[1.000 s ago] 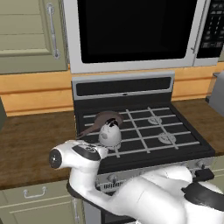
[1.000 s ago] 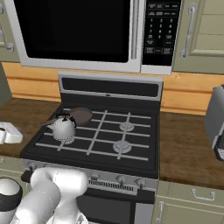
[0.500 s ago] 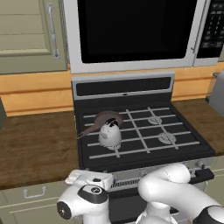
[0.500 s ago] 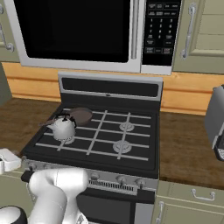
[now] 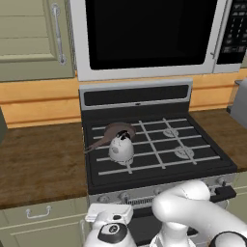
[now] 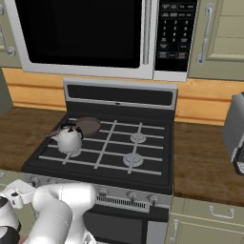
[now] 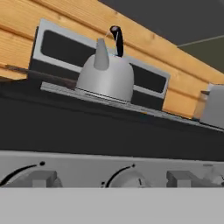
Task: Pick the kettle from the counter and place it on a stove burner. Then turn the burner on.
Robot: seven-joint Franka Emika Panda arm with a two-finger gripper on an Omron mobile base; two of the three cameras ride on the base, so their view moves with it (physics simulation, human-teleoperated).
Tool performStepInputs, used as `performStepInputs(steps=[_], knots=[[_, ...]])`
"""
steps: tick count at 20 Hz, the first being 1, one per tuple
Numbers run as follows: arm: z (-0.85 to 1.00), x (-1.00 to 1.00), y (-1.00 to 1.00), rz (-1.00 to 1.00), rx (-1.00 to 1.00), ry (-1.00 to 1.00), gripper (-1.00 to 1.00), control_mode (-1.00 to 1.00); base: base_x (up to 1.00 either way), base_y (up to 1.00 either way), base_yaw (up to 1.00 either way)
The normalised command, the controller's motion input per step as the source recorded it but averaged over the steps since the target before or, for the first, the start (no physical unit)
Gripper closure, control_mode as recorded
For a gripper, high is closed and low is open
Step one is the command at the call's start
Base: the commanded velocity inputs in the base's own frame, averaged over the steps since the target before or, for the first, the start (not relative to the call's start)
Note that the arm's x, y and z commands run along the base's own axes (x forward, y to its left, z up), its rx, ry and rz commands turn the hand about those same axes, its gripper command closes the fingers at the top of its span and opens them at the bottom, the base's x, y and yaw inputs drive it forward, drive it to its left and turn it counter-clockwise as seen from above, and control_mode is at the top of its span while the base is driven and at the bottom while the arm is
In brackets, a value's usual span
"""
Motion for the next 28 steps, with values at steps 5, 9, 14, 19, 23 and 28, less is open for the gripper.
performStepInputs(steps=[5, 9, 14, 19, 23, 28], knots=[[-0.48, 0.33, 0.26, 0.03, -0.12, -0.03, -1.0, -1.0, 0.0, 0.0, 0.0], [-0.35, 0.01, 0.45, 0.03, -0.06, 0.0, -1.0, -1.0, 0.0, 0.0, 0.0], [-0.05, -0.5, 0.02, 0.08, 0.0, -0.11, -1.0, -1.0, 0.0, 0.0, 0.0], [-0.06, -0.28, 0.14, 0.06, -0.05, -0.09, -1.0, -1.0, 0.0, 0.0, 0.0], [0.0, -0.07, 0.04, 0.03, -0.01, -0.05, -1.0, -1.0, 0.0, 0.0, 0.0], [0.0, 0.34, -0.03, 0.0, 0.0, 0.0, -1.0, -1.0, 0.0, 0.0, 0.0]])
